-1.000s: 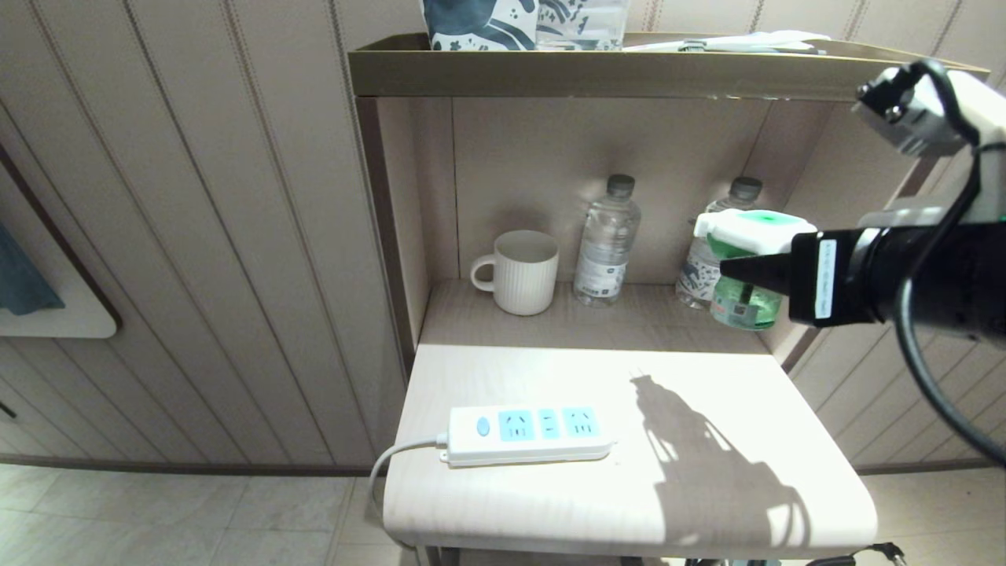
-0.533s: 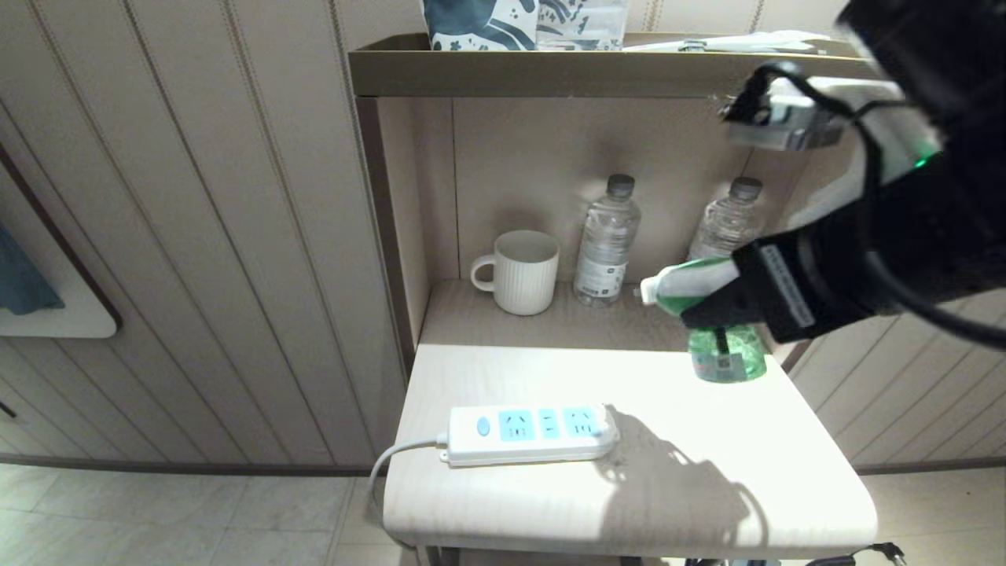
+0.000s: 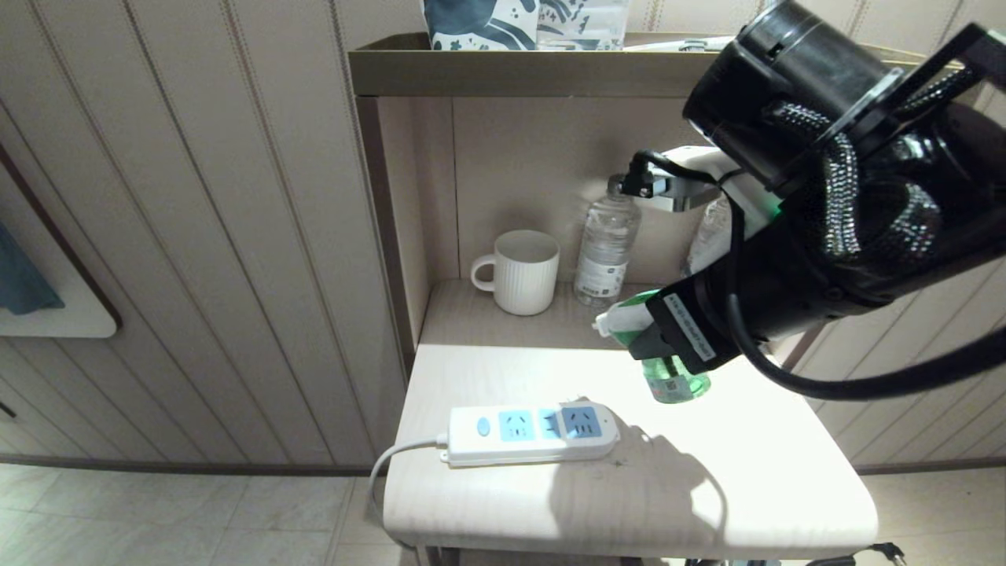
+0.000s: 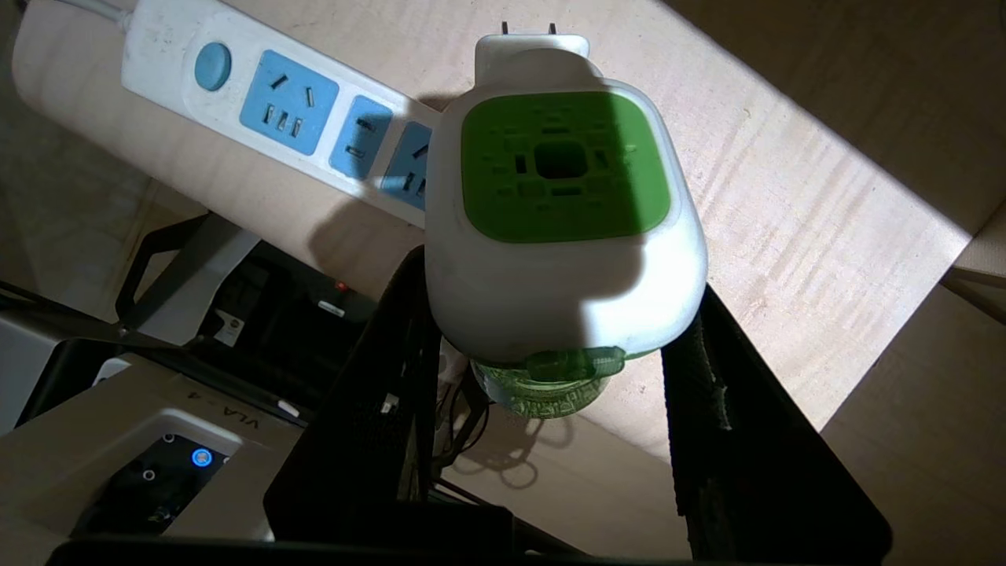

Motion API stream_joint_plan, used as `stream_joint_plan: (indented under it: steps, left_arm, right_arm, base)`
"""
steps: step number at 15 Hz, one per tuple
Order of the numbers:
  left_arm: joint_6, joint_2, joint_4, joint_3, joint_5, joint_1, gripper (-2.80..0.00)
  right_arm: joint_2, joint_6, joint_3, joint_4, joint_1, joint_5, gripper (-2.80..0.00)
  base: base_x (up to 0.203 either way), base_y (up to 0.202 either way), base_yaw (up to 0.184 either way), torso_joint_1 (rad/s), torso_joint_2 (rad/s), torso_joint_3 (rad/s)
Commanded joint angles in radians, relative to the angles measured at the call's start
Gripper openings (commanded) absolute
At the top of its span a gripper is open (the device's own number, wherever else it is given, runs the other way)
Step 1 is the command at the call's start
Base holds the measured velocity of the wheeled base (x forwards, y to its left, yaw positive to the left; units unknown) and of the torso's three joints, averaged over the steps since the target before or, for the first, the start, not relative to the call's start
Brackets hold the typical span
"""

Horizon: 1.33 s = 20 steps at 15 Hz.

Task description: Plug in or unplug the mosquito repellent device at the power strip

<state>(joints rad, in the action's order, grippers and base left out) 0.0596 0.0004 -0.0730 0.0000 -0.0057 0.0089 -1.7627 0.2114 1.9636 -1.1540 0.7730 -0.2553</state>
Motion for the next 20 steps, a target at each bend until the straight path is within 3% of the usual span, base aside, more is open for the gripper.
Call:
stream_joint_plan:
  steps: [1, 8, 11, 15, 20]
  left_arm:
    - [0.000, 0.000, -0.001, 0.000, 0.000, 0.000, -2.80]
    - [0.000, 0.000, -0.001, 0.000, 0.000, 0.000, -2.80]
    - [0.000, 0.000, -0.001, 0.000, 0.000, 0.000, -2.80]
    - [0.000, 0.000, 0.001, 0.000, 0.000, 0.000, -2.80]
    - [0.000, 0.000, -0.001, 0.000, 0.000, 0.000, -2.80]
  right_arm:
    - [-0.018, -0.001, 0.000, -0.009, -0.006, -0.002, -2.80]
    - [0.014, 0.015, -0.020, 0.032, -0.084, -0.060, -2.80]
    - [0.102, 0.035, -0.191, 0.119, -0.095, -0.103, -2.80]
    - [0.242, 0.012, -0.628, 0.579, -0.092, -0.287, -2.80]
    - [0.349, -0.015, -1.037, 1.167, -0.117, -0.397, -2.80]
  base:
    - [0.000, 0.000, 0.000, 0.000, 0.00, 0.000]
    - [0.000, 0.000, 0.000, 0.000, 0.00, 0.000]
    - [0.000, 0.000, 0.000, 0.000, 0.00, 0.000]
    - [0.000, 0.000, 0.000, 0.000, 0.00, 0.000]
    - [0.000, 0.000, 0.000, 0.000, 0.00, 0.000]
